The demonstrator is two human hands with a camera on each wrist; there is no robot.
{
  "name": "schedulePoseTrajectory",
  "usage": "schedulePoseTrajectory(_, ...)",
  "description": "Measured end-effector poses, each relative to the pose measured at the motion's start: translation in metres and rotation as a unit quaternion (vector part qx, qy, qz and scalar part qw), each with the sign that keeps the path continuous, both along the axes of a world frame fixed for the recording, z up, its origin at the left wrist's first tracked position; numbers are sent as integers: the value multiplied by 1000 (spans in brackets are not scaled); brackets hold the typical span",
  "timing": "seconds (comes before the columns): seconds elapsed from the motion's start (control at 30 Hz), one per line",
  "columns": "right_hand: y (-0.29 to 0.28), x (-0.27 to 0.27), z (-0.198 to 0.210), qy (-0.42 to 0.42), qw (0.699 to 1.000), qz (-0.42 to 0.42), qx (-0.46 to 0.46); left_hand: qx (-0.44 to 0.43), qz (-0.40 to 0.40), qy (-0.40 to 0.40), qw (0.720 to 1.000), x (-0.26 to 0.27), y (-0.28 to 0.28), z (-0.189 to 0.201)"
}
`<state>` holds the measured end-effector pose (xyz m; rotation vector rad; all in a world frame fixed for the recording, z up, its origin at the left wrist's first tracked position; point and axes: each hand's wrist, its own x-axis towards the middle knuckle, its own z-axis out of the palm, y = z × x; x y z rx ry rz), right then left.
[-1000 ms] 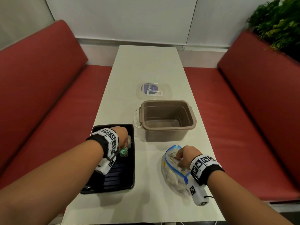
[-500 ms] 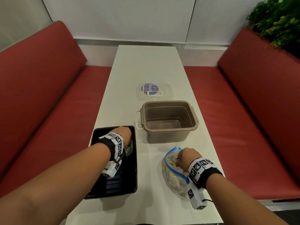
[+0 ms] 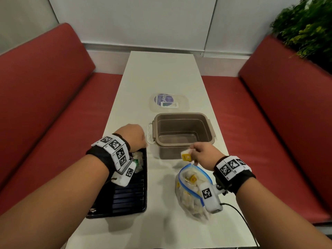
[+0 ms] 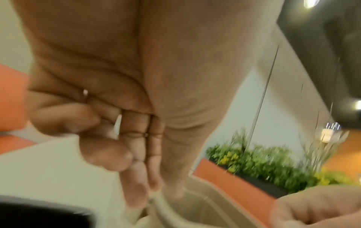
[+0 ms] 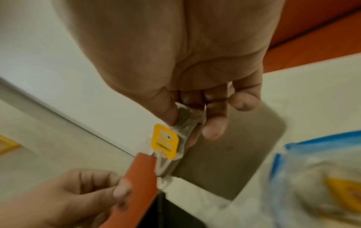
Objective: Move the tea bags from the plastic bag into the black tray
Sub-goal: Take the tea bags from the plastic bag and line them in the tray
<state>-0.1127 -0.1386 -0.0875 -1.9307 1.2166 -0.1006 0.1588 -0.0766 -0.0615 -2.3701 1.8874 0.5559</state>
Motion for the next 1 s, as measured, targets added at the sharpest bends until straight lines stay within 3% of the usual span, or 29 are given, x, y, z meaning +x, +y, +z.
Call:
schedulePoseTrajectory(0.17,17,28,28,-208,972,-35,105,-101,-62,276,954,-41,10,30)
schedulePoseTrajectory(0.27,21,39,30,-249,959,-53,122,-122,-38,310,942,-48,10,27)
schedulePoseTrajectory(0.37,17,35,19,-198,974,-35,102,-146,-24,263,953,-42,10,27)
schedulePoseTrajectory(0.47,9,18,-5,-13,999,0,32,-120,-34,158,979,-25,14,26)
schedulePoseTrajectory(0.57,4,2,-31,216,975,31,-40,-37,-51,52,997,-8,17,20)
schedulePoseTrajectory(0.63,3,-3,-47,296,954,26,-47,15,-53,12,998,-1,17,15)
schedulePoseTrajectory(0.73,1,-7,-62,337,941,5,-28,93,-39,-36,994,2,15,1)
schedulePoseTrajectory(1.0,3,-9,-69,326,945,-37,-10,202,-45,-64,976,-5,6,-42)
